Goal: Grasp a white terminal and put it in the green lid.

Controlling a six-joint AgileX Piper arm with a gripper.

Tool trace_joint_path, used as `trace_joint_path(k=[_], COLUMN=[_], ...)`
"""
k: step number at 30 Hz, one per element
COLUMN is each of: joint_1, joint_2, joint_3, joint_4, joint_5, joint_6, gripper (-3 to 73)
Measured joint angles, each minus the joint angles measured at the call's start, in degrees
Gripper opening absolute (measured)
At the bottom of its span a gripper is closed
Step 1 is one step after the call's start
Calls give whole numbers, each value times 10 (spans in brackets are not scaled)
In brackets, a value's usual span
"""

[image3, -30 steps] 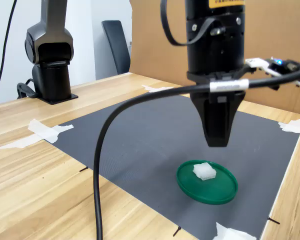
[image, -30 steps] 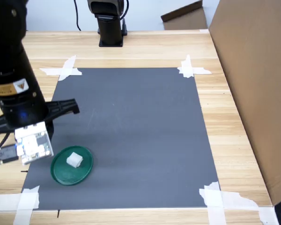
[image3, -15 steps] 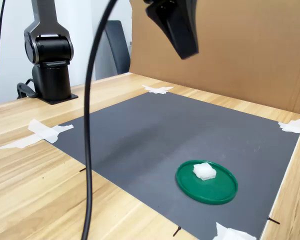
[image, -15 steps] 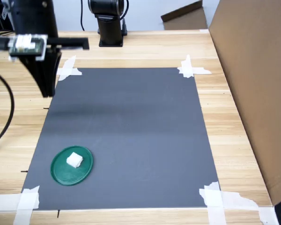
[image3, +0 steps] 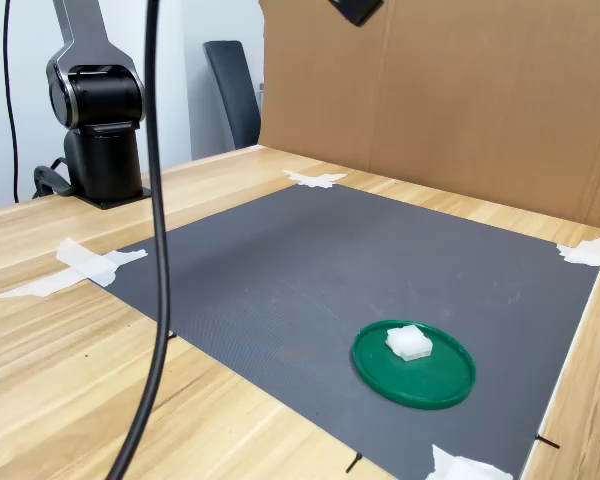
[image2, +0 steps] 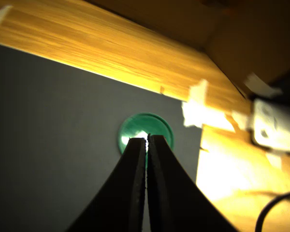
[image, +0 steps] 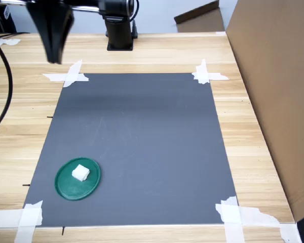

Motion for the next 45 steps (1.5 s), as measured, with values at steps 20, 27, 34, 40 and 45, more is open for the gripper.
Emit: trace_joint_path(k=[20, 27, 34, 40, 45], joint_1=[74, 74, 74, 74, 74], joint_2=[-12, -192, -346, -462, -589], joint_3=[34, 227, 366, 461, 531], joint_4=[14, 3, 3, 3, 3], joint_5=[-69, -166, -175, -171, -166], joint_6=[81, 116, 146, 142, 132], gripper=[-25, -25, -25, -26, -26])
